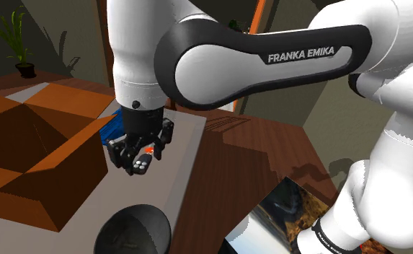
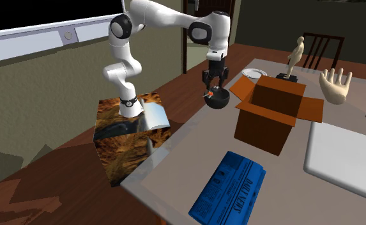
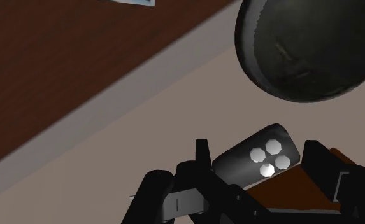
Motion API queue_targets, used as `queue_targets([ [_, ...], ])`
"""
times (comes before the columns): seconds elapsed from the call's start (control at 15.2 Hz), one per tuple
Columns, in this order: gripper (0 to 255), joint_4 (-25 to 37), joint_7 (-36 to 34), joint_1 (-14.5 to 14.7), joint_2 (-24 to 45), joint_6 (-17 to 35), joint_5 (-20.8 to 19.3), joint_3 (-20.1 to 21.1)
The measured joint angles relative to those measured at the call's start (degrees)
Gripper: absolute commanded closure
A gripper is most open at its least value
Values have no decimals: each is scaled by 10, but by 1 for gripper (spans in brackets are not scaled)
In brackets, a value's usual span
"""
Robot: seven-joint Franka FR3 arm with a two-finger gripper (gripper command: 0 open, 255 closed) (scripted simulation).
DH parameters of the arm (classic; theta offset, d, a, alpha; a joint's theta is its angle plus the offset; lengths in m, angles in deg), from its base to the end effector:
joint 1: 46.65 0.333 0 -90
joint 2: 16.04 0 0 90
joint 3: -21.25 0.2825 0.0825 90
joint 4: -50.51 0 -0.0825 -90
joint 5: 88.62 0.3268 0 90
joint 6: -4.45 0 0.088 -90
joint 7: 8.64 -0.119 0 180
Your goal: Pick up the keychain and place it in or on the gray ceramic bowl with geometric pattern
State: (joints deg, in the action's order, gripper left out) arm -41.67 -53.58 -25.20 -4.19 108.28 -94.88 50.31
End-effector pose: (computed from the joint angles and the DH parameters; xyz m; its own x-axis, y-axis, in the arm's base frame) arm 0.3796 0.4121 0.4871 0.9935 0.1116 0.0211 0.1118 -0.9937 -0.0115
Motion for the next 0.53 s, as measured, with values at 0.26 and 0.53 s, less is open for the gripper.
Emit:
queue_targets([
  [0.26, 255, 3, -53, 33, 6, -1, -7, 18],
  [0.53, 255, 20, -109, 71, 15, -12, -17, 38],
])
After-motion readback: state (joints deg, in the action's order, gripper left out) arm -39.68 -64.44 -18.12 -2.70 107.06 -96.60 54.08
